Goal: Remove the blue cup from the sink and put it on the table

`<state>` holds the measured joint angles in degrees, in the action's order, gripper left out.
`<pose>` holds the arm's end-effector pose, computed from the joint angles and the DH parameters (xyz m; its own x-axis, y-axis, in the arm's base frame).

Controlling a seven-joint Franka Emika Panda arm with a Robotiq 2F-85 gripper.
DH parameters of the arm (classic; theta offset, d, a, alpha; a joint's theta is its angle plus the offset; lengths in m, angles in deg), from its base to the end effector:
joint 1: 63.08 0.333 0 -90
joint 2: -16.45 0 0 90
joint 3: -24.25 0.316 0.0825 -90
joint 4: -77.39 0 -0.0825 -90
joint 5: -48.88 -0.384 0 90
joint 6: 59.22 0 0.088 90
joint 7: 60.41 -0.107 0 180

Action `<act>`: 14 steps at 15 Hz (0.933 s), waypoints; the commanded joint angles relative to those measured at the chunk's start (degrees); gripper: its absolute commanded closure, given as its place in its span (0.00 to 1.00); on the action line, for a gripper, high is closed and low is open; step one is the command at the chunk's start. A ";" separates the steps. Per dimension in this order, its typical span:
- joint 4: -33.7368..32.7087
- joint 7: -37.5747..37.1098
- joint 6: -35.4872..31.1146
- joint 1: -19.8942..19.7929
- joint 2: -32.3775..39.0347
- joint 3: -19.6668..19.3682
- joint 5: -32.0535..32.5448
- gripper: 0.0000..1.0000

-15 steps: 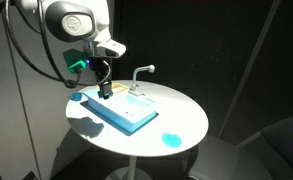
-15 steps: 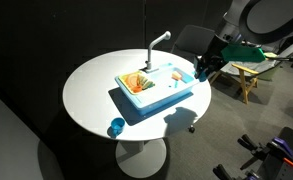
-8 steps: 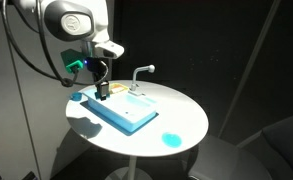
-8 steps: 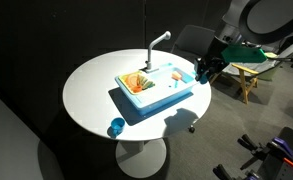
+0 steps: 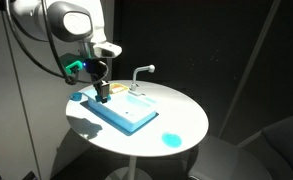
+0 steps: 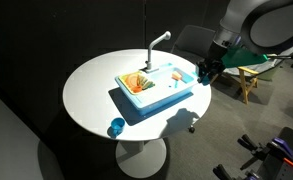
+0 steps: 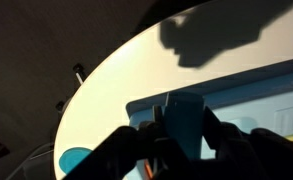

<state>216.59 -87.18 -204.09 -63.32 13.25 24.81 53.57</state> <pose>0.4942 0.0036 0.3420 0.9090 -0.3841 0.1618 -0.3865 -0.9221 -0.0174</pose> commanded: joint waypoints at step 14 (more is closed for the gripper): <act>-0.03 6.64 1.60 2.15 1.21 2.12 -3.51 0.84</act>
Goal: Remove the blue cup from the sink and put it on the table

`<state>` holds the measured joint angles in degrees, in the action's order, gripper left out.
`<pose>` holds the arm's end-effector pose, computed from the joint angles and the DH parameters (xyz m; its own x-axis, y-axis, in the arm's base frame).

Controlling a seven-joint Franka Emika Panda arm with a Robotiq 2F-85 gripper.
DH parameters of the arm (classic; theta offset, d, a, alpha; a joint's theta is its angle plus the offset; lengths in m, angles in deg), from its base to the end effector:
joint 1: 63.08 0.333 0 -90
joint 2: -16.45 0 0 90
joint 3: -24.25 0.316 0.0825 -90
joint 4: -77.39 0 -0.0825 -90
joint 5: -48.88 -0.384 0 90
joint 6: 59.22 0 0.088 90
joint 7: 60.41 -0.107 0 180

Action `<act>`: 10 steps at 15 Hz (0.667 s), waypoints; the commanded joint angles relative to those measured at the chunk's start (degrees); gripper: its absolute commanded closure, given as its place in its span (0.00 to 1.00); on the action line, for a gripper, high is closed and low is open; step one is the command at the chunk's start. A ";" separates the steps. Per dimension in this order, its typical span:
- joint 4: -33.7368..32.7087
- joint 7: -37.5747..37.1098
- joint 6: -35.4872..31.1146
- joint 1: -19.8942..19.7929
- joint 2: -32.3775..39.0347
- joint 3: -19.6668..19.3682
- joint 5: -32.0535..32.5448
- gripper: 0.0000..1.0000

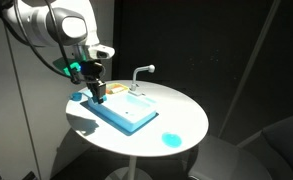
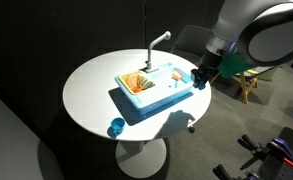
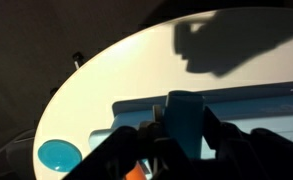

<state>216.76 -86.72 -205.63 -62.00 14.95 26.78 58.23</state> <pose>0.4946 0.0335 0.3287 0.9506 -0.2565 0.1751 -0.2666 -0.9631 0.0363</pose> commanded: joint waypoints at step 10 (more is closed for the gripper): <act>-2.77 9.54 13.58 0.93 2.31 -0.29 -13.57 0.84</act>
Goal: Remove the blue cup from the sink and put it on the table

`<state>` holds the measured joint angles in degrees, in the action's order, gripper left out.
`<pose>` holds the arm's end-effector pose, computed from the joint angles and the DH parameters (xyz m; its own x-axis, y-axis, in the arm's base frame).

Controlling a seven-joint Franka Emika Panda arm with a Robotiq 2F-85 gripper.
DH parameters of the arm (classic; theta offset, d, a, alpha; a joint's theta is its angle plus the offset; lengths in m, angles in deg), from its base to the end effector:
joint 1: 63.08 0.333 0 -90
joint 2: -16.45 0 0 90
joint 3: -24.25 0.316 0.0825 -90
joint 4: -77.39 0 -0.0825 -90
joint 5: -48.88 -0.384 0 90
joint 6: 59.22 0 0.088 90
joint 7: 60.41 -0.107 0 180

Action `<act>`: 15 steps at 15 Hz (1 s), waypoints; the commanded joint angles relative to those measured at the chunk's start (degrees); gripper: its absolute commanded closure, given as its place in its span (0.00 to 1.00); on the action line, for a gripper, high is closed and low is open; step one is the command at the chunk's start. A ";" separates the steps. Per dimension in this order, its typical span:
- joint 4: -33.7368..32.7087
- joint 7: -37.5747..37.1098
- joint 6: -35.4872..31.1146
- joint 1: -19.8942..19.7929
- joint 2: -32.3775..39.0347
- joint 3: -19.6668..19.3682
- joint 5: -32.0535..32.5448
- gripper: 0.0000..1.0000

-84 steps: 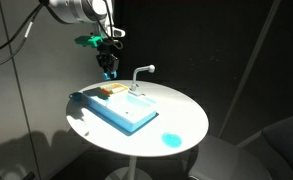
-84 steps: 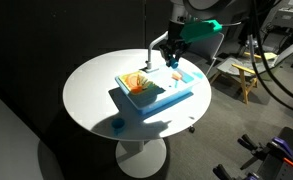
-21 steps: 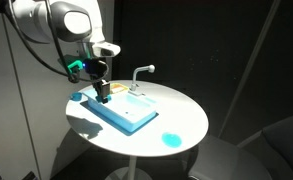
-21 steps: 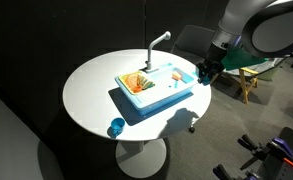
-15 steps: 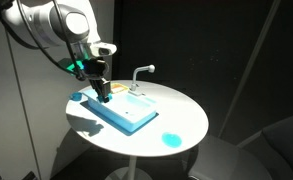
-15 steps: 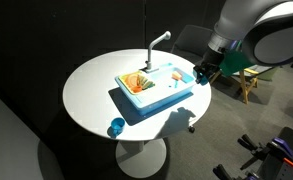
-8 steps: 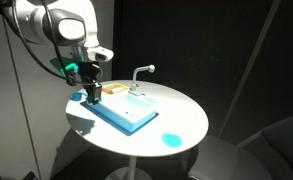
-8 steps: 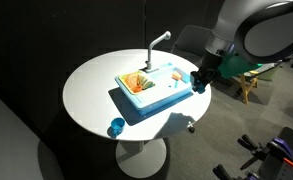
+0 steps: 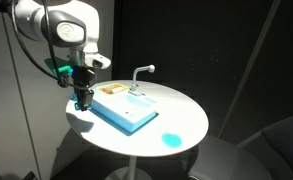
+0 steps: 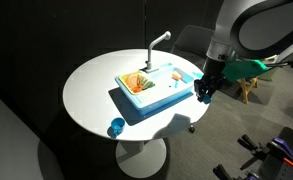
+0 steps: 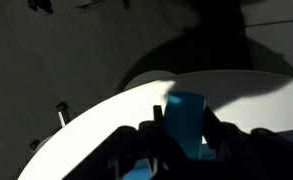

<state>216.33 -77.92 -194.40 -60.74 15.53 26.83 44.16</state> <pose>0.4764 0.0421 0.3088 0.9594 -0.2743 -0.0651 -0.2770 -0.9602 -0.0364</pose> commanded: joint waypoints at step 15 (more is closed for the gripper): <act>-10.93 0.66 -3.56 0.88 14.37 -2.75 12.86 0.84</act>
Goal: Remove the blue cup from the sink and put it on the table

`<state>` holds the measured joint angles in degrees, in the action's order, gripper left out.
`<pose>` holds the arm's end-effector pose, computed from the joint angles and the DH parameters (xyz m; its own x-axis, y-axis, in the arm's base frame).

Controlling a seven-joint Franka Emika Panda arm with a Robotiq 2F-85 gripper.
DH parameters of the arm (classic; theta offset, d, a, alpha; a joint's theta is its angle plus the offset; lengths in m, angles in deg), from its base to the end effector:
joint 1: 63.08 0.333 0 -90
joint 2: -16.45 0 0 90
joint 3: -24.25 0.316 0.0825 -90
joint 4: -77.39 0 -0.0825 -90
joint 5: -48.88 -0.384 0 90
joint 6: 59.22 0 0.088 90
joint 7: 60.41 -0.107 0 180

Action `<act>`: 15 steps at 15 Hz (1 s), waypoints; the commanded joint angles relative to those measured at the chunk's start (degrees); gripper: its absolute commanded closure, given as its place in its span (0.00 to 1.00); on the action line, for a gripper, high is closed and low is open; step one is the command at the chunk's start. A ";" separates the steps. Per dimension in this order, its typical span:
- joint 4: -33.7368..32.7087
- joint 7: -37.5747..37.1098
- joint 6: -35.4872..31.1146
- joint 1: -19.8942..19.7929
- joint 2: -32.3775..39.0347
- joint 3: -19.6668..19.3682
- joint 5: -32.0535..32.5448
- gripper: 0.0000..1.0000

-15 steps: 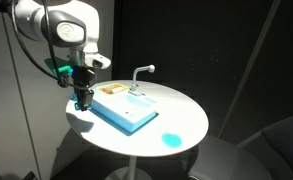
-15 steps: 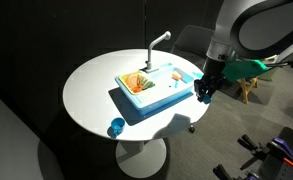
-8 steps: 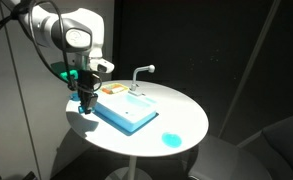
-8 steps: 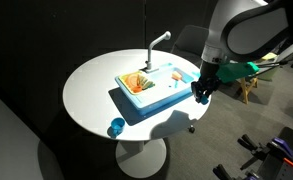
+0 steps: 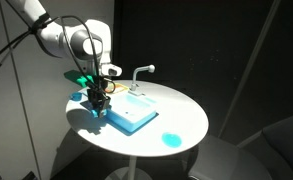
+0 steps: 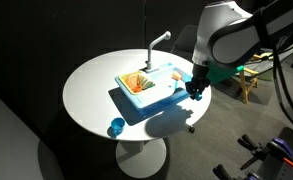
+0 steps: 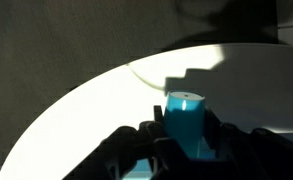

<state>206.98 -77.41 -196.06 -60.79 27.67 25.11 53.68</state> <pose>0.5286 0.0284 0.2686 0.9824 -0.1794 -0.0530 -0.1756 -0.9821 0.0684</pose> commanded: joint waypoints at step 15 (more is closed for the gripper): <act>0.58 2.10 -15.57 3.47 4.70 -0.33 3.72 0.84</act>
<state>206.74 -77.39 -209.81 -57.37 32.81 24.16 59.75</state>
